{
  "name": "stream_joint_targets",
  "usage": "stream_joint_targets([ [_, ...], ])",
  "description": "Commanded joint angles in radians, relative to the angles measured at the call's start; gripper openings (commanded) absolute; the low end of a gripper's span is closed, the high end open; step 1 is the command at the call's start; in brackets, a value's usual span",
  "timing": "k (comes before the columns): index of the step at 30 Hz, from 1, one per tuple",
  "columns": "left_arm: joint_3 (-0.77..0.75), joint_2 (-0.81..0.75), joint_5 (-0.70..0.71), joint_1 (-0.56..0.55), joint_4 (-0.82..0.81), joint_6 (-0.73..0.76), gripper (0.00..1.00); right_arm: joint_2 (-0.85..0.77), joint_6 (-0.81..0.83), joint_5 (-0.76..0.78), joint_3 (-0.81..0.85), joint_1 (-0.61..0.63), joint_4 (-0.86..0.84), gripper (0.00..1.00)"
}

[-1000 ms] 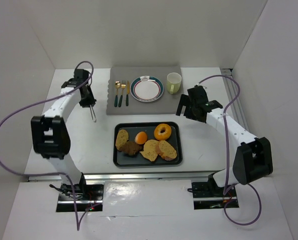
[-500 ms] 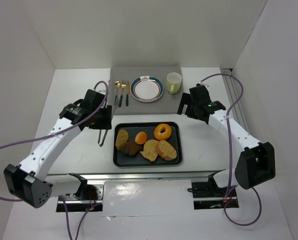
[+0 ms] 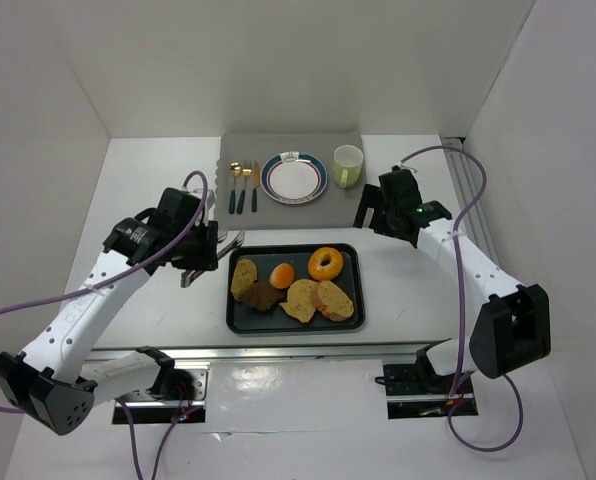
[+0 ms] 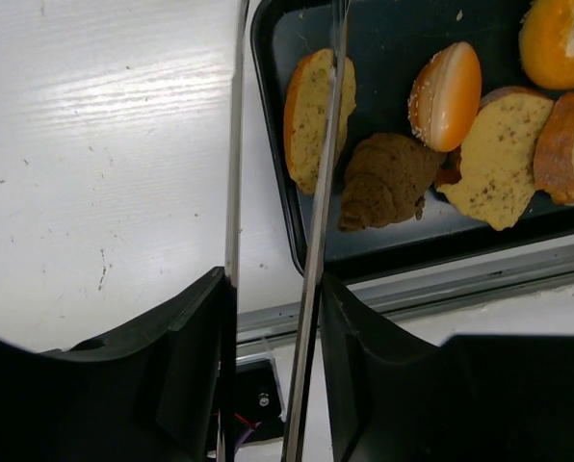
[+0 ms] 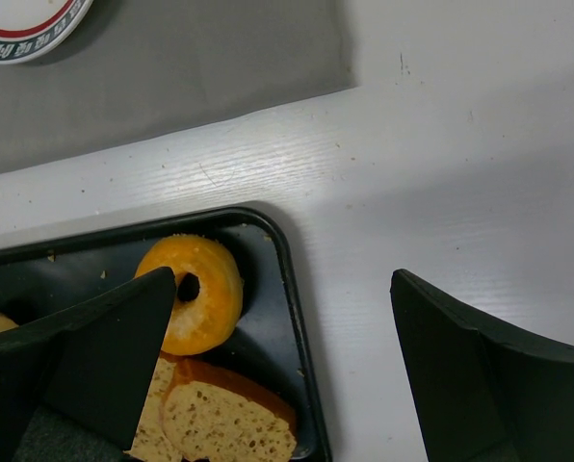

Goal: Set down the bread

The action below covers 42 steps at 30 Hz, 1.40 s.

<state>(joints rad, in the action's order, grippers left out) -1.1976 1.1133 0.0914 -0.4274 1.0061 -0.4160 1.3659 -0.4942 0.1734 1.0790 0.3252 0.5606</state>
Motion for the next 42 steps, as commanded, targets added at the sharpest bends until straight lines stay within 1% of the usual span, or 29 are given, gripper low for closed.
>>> stream_joint_targets([
  [1,0.03,0.006,-0.051,-0.014,0.011,0.036,0.52,-0.002,0.006,-0.009,0.044,0.008,-0.027,1.0],
  [6,0.069,0.006,-0.07,-0.024,0.011,0.046,0.53,-0.002,-0.003,-0.009,0.035,0.008,-0.018,1.0],
  [8,0.069,0.035,-0.087,-0.024,0.0,0.046,0.56,-0.002,-0.003,-0.009,0.035,0.008,-0.018,1.0],
  [10,0.069,0.059,-0.117,-0.024,0.0,0.046,0.56,-0.002,-0.003,-0.009,0.035,0.008,-0.018,1.0],
  [18,0.079,0.124,-0.127,-0.033,0.0,0.046,0.56,0.007,-0.003,-0.009,0.024,0.017,-0.018,1.0],
  [19,0.07,0.125,-0.136,-0.033,0.012,0.046,0.54,0.007,-0.003,-0.009,0.024,0.017,-0.018,1.0],
  [21,0.049,0.125,-0.145,-0.033,0.022,0.046,0.45,0.007,-0.003,-0.018,0.024,0.017,-0.018,1.0],
  [23,0.015,0.125,-0.145,-0.033,0.034,0.037,0.32,0.007,-0.003,-0.018,0.024,0.017,-0.027,1.0],
  [24,0.003,0.125,-0.134,-0.033,0.048,0.037,0.23,0.007,-0.003,-0.018,0.024,0.017,-0.027,1.0],
  [26,-0.029,0.125,-0.134,-0.033,0.072,0.037,0.14,0.007,-0.003,-0.018,0.024,0.017,-0.027,1.0],
  [28,-0.097,0.125,-0.124,-0.033,0.094,0.028,0.08,0.007,-0.003,-0.018,0.024,0.017,-0.027,1.0],
  [29,-0.124,0.125,-0.124,-0.033,0.118,0.028,0.06,0.007,-0.003,-0.018,0.024,0.017,-0.027,1.0],
  [31,-0.212,0.137,-0.105,-0.024,0.129,0.028,0.06,0.007,-0.003,-0.018,0.024,0.017,-0.027,1.0],
  [33,-0.291,0.149,-0.096,-0.024,0.086,0.028,0.06,0.007,-0.003,-0.018,0.024,0.017,-0.027,1.0],
  [35,-0.342,0.203,-0.097,-0.013,0.025,0.017,0.06,0.007,-0.003,-0.018,0.024,0.017,-0.037,1.0],
  [36,-0.38,0.224,-0.107,-0.013,-0.059,0.008,0.06,0.007,-0.003,-0.018,0.024,0.017,-0.037,1.0],
  [38,-0.413,0.278,-0.145,-0.013,-0.148,0.019,0.08,0.007,-0.003,-0.018,0.024,0.017,-0.037,1.0],
  [39,-0.427,0.343,-0.145,-0.013,-0.194,0.019,0.1,-0.002,-0.003,-0.018,0.024,0.017,-0.037,1.0],
  [40,-0.475,0.388,-0.145,-0.013,-0.246,0.019,0.1,-0.002,0.009,-0.028,0.024,0.017,-0.037,1.0],
  [42,-0.558,0.491,-0.145,-0.004,-0.256,0.019,0.1,-0.024,0.019,-0.028,0.024,0.017,-0.047,1.0],
])
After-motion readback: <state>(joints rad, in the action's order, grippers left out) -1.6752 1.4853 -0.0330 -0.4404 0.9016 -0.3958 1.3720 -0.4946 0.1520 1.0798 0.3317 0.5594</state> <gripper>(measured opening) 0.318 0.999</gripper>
